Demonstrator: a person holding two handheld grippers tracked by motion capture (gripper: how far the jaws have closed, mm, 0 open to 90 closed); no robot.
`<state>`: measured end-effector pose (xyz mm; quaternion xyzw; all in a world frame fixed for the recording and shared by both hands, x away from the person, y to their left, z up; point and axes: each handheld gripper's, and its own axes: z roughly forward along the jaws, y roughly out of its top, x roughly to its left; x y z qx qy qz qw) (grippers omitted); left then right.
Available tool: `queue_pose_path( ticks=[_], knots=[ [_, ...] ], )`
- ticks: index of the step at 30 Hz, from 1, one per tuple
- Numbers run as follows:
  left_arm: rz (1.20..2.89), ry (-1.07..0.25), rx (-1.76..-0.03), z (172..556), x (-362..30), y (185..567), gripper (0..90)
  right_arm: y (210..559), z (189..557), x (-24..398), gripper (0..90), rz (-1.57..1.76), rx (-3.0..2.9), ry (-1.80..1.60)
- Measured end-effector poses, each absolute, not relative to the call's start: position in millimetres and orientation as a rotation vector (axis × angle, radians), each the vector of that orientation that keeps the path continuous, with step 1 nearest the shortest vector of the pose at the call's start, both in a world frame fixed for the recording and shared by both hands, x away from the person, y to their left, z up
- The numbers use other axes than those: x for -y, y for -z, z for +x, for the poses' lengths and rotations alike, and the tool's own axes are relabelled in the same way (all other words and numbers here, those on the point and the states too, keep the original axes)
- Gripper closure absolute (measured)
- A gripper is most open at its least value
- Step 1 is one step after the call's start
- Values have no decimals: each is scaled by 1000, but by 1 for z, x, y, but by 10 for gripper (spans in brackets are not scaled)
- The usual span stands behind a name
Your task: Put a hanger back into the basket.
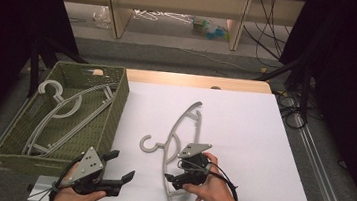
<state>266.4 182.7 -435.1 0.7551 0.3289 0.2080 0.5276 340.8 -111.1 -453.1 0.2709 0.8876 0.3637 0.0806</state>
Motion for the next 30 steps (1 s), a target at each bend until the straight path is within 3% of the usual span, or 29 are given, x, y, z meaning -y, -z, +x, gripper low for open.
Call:
queue_pose_path(
  ticks=[14,30],
  knots=[
    [1803,-488,-795,266,-183,435,199,471,354,76,201,820,-2780,-884],
    [1807,-489,-795,267,-183,436,199,474,353,56,330,749,-2856,-666]
  ],
)
